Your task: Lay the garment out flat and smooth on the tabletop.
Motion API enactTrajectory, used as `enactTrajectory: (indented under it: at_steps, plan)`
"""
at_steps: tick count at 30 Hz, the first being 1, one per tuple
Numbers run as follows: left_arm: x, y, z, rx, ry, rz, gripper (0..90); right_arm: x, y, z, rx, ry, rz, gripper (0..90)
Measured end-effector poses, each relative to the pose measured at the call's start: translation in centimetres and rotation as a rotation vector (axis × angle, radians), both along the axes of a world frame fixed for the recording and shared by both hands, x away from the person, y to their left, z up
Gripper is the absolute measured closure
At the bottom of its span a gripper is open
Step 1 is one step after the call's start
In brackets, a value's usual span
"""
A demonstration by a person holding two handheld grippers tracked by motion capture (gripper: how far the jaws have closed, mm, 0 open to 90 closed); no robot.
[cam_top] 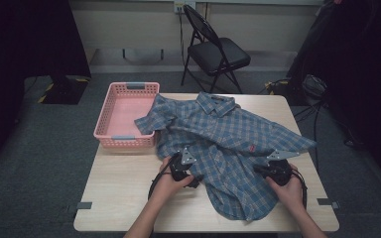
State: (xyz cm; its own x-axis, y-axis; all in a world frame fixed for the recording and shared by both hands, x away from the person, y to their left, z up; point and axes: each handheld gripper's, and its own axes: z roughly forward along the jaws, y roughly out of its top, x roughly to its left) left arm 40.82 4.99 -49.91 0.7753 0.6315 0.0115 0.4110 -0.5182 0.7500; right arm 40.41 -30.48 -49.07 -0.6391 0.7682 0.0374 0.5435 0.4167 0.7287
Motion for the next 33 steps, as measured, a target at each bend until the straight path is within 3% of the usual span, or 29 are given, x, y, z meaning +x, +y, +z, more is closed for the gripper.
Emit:
enactTrajectory:
  at_steps: [6, 8, 9, 11, 16, 22, 27, 29, 33]
  plan:
    - [0.0, 0.0, 0.0, 0.000, 0.000, 0.000, 15.2, -0.8, -0.4, 0.2, 0.015, 0.036, 0.014, 88.9]
    - [0.0, 0.0, 0.0, 0.001, 0.000, -0.001, 15.2, -0.5, -0.4, 0.0, 0.037, 0.023, -0.025, 68.3]
    - [0.0, 0.0, 0.0, 0.000, 0.000, 0.000, 15.2, -0.4, -0.4, 0.0, 0.042, 0.017, -0.042, 66.3]
    - [0.0, 0.0, 0.0, 0.000, 0.000, 0.000, 15.2, 0.3, -0.3, 0.0, 0.055, 0.022, -0.062, 66.7]
    - [0.0, 0.0, 0.0, 0.000, 0.000, -0.001, 15.2, 2.0, 0.2, 0.1, 0.042, 0.004, -0.107, 56.5]
    - [0.0, 0.0, 0.0, 0.000, 0.000, 0.000, 15.2, 4.2, 0.2, 0.3, 0.029, -0.009, -0.159, 54.6]
    - [0.0, 0.0, 0.0, 0.000, 0.000, 0.000, 15.2, 5.1, 0.3, 0.0, -0.023, -0.009, -0.166, 53.8]
    - [0.0, 0.0, 0.0, 0.000, 0.000, 0.000, 15.2, 4.9, 0.3, -0.1, -0.020, -0.021, -0.163, 56.3]
    - [-0.1, 0.0, 0.0, 0.001, -0.002, 0.006, 15.2, 4.2, 0.1, -0.1, -0.011, -0.014, -0.119, 81.2]
